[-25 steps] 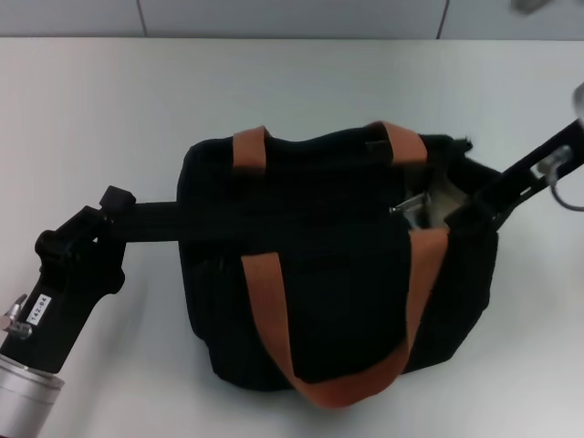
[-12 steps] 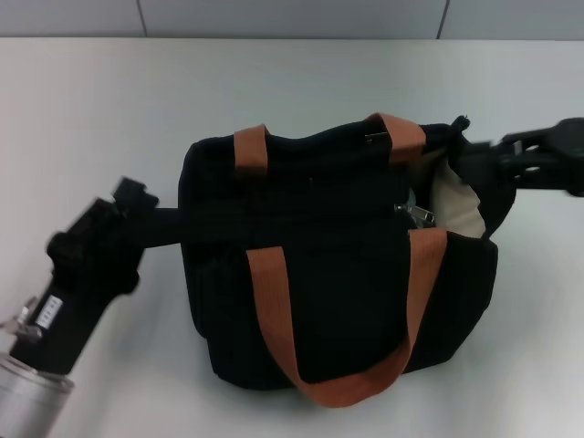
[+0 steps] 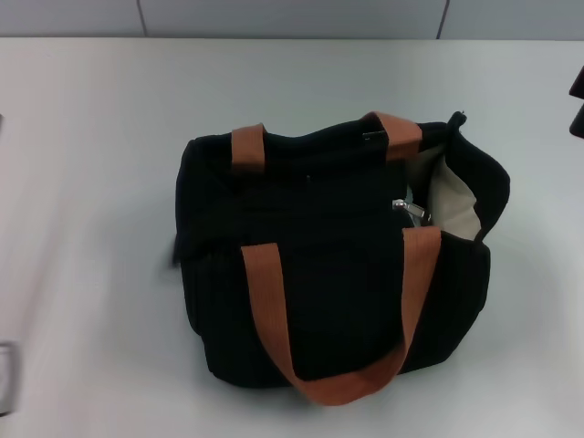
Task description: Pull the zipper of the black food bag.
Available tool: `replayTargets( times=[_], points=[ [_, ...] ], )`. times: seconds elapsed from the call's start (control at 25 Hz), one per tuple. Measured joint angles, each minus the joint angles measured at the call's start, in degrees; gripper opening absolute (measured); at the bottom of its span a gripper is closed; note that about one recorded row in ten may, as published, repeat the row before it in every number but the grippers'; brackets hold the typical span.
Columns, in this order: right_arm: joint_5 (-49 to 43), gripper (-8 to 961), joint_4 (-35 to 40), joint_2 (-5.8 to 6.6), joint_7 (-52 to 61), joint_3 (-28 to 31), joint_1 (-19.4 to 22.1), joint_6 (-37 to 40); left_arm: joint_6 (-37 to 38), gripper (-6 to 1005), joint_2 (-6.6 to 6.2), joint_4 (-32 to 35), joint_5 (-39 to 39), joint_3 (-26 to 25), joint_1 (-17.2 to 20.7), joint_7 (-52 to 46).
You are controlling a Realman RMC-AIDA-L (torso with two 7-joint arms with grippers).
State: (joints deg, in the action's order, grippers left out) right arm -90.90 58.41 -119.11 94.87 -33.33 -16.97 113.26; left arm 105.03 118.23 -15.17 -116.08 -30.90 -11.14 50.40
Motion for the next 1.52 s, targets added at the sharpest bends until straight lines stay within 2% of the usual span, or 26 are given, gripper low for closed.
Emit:
replayTargets(
  times=[0.04, 0.08, 0.12, 0.16, 0.2, 0.24, 0.28, 0.32, 0.36, 0.44, 0.48, 0.52, 0.56, 0.64, 0.68, 0.72, 0.8, 0.88, 0.92, 1.04, 1.12, 1.28, 1.32, 1.44, 1.52],
  points=[
    [0.0, 573, 0.0, 0.00, 0.0, 0.0, 0.0, 0.0, 0.0, 676, 0.00, 0.0, 0.0, 0.0, 0.0, 0.0],
    [0.0, 579, -1.0, 0.00, -1.5, 0.2, 0.0, 0.2, 1.2, 683, -0.06, 1.6, 0.0, -0.8, -0.4, -6.2],
    [0.0, 589, -2.5, 0.01, -3.6, 0.2, 0.0, 0.6, 3.1, 690, -0.06, 5.4, -0.1, -1.2, -1.2, -18.1],
    [0.0, 600, -2.5, 0.01, -3.6, 0.2, 0.0, 0.6, 3.1, 698, -0.06, 5.4, -0.1, -1.2, -1.2, -18.1],
    [-0.1, 610, -3.1, 0.02, -5.4, 0.0, 0.1, 1.3, 4.4, 705, -0.17, 9.3, -0.8, -0.4, -1.9, -30.5],
    [-0.1, 620, -3.1, 0.02, -5.4, 0.0, 0.1, 1.3, 4.4, 713, -0.17, 9.3, -0.8, -0.4, -1.9, -30.5],
    [-0.3, 631, -3.3, 0.02, -6.3, -0.1, 0.2, 2.0, 5.3, 720, -0.57, 12.1, -1.9, 0.8, -2.4, -40.3],
    [-0.7, 641, -3.3, 0.02, -6.9, -0.2, 0.2, 3.1, 5.8, 727, -0.83, 14.0, -2.5, 1.6, -2.6, -46.1],
    [-1.2, 652, -3.2, 0.02, -7.6, -0.3, 0.1, 4.3, 6.9, 735, -1.83, 18.3, -4.6, 4.0, -3.4, -60.4],
    [-2.8, 672, -3.0, 0.02, -8.9, -0.3, -0.2, 6.7, 7.5, 742, -2.71, 21.3, -6.2, 6.8, -4.0, -70.3],
    [-3.7, 683, -2.9, 0.02, -9.5, -0.3, -0.4, 7.5, 8.0, 742, -3.60, 23.8, -7.4, 10.0, -4.6, -77.7],
    [-6.0, 693, -2.9, 0.02, -11.0, -0.6, -1.0, 8.9, 8.0, 743, -3.60, 23.8, -7.4, 10.0, -4.6, -77.7],
    [-6.0, 700, -2.9, 0.02, -11.0, -0.6, -1.0, 8.9, 9.2, 743, -5.25, 27.0, -9.1, 18.9, -6.0, -88.2],
    [-7.8, 716, -3.3, 0.02, -12.3, -1.4, -1.5, 9.7, 10.0, 743, -6.04, 28.0, -9.4, 26.3, -7.0, -92.2],
    [-8.4, 723, -3.5, 0.02, -13.0, -2.4, -1.7, 9.9, 10.2, 743, -6.22, 28.2, -9.4, 28.5, -7.2, -92.7],
    [-8.9, 731, -3.8, 0.02, -13.7, -3.8, -1.9, 10.0, 10.3, 743, -6.39, 28.6, -9.4, 34.1, -7.9, -92.8],
    [-9.7, 745, -4.2, 0.01, -15.3, -7.5, -2.0, 9.8, 10.4, 744, -6.38, 28.8, -9.4, 36.7, -8.2, -92.6],
    [-10.8, 761, -4.5, -0.09, -16.8, -10.6, -1.9, 9.5, 10.6, 744, -6.34, 28.9, -9.4, 42.1, -8.9, -92.4],
    [-12.1, 768, -5.4, -0.18, -18.4, -12.4, -2.1, 8.9, 10.7, 744, -5.92, 28.9, -9.0, 47.2, -9.7, -91.7],
    [-13.2, 768, -7.2, -0.21, -19.9, -13.4, -2.5, 7.8, 10.7, 745, -5.48, 29.2, -9.1, 48.8, -9.9, -91.2],
    [-14.1, 768, -10.1, -0.14, -21.1, -14.1, -3.3, 5.6, 10.7, 745, -3.44, 31.1, -9.0, 51.3, -10.5, -89.2],
    [-14.8, 768, -11.9, -0.12, -22.5, -14.4, -3.8, 3.9, 10.7, 745, -3.04, 31.6, -9.0, 51.7, -10.6, -88.7],
    [-15.6, 768, -12.6, -0.15, -22.9, -14.6, -4.2, 3.0, 10.7, 745, -2.52, 31.9, -9.0, 52.1, -10.7, -86.7],
    [-16.4, 768, -13.1, -0.20, -23.0, -15.0, -4.6, 2.3, 10.7, 745, -2.38, 31.9, -8.9, 52.7, -10.8, -86.3],
    [-16.9, 768, -13.3, -0.21, -23.1, -15.5, -4.9, 1.3, 10.6, 745, -1.90, 32.2, -8.9, 54.6, -11.3, -86.1]
  ],
)
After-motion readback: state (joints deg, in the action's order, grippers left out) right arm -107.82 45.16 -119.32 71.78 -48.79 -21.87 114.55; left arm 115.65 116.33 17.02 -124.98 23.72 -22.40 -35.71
